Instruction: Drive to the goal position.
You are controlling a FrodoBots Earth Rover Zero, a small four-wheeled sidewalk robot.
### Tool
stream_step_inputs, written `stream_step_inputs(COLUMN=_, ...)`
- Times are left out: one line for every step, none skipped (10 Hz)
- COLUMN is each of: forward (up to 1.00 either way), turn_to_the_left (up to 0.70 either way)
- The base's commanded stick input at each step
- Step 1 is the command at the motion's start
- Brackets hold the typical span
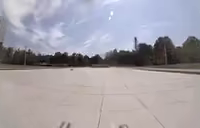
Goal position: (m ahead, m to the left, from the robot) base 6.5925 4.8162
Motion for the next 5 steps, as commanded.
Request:
stream_step_inputs(forward=0.7, turn_to_the_left=0.0)
stream_step_inputs(forward=0.7, turn_to_the_left=0.0)
stream_step_inputs(forward=0.7, turn_to_the_left=0.0)
stream_step_inputs(forward=0.7, turn_to_the_left=0.0)
stream_step_inputs(forward=0.7, turn_to_the_left=0.0)
